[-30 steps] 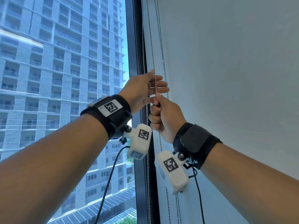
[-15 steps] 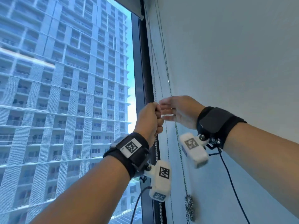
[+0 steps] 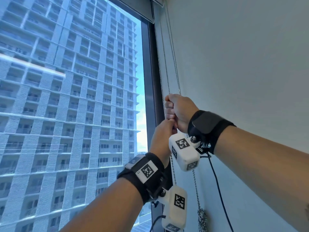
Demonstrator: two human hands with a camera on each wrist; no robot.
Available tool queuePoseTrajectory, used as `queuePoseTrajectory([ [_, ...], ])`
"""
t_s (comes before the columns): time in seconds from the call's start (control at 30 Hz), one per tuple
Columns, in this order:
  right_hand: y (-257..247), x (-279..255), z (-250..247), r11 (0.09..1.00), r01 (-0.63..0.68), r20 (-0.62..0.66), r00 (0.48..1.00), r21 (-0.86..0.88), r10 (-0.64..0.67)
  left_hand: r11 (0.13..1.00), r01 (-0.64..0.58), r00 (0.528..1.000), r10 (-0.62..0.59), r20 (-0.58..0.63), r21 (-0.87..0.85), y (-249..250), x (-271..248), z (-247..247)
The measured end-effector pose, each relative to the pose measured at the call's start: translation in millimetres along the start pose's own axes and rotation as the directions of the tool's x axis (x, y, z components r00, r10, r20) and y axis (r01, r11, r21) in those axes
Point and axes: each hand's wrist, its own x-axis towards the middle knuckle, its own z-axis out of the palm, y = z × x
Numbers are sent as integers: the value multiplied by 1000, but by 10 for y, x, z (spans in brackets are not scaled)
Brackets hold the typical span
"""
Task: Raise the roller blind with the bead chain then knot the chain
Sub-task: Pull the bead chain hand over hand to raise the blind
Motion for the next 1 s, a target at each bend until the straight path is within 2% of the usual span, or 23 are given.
queuePoseTrajectory([
  [0.07, 30, -32, -26, 1000, 7, 8, 1000, 11, -7, 998, -29, 999, 28, 20, 47, -42, -19, -28],
  [0.13, 44, -68, -29, 1000, 5, 3, 1000, -8, -5, 1000, -9, 999, 9, 33, 14, -71, -42, -47],
  [0.3, 227, -152, -52, 984, -31, -35, 999, -177, 25, 999, 20, 999, -19, 43, -27, -257, -170, -125],
  [0.4, 349, -196, -91, 947, -10, -78, 997, -320, -16, 998, 55, 998, -53, 44, -45, -331, -258, -170],
  [0.47, 417, -209, -126, 853, 13, -80, 995, -522, -64, 997, 78, 997, -77, 28, -25, -395, -278, -205],
  [0.53, 503, -241, -173, 716, 9, -67, 995, -698, -78, 995, 96, 995, -96, 10, 24, -485, -290, -258],
  [0.6, 615, -283, -242, 631, -22, -90, 993, -776, -76, 991, 119, 993, -120, 14, 67, -575, -326, -314],
  [0.7, 792, -360, -350, 599, -79, -143, 988, -797, -59, 975, 178, 983, -182, 21, 130, -673, -406, -349],
  [0.9, 1185, -411, -466, 602, -252, -249, 964, -757, 90, 951, 213, 974, -226, 31, 225, -869, -608, -401],
  [1.0, 1331, -451, -464, 639, -281, -285, 953, -716, 100, 938, 246, 964, -263, 41, 243, -1009, -663, -442],
])
